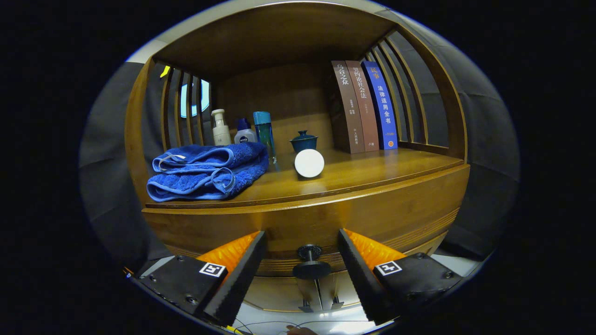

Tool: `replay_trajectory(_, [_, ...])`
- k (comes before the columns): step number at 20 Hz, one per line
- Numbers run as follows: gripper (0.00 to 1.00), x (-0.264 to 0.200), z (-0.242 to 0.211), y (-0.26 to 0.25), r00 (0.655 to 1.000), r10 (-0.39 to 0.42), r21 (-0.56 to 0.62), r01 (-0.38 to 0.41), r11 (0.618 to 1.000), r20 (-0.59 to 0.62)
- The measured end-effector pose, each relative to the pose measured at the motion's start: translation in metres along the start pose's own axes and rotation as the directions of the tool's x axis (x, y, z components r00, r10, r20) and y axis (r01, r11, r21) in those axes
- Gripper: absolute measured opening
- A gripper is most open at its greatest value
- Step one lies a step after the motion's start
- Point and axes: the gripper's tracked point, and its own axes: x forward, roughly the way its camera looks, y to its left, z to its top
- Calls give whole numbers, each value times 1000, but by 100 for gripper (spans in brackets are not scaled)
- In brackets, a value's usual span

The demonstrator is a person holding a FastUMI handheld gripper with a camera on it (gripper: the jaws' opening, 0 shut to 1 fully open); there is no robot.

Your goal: Pull open the drawer, take out the items inside it, and place them on the countertop above the cabinet.

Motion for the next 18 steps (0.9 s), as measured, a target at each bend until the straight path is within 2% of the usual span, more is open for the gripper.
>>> replay_trajectory(10, [100,-1,2,-1,1000,-5,-9,5,1000,-11])
replay_trajectory(18, [100,-25,29,-2,1000,-6,-8,6,1000,23])
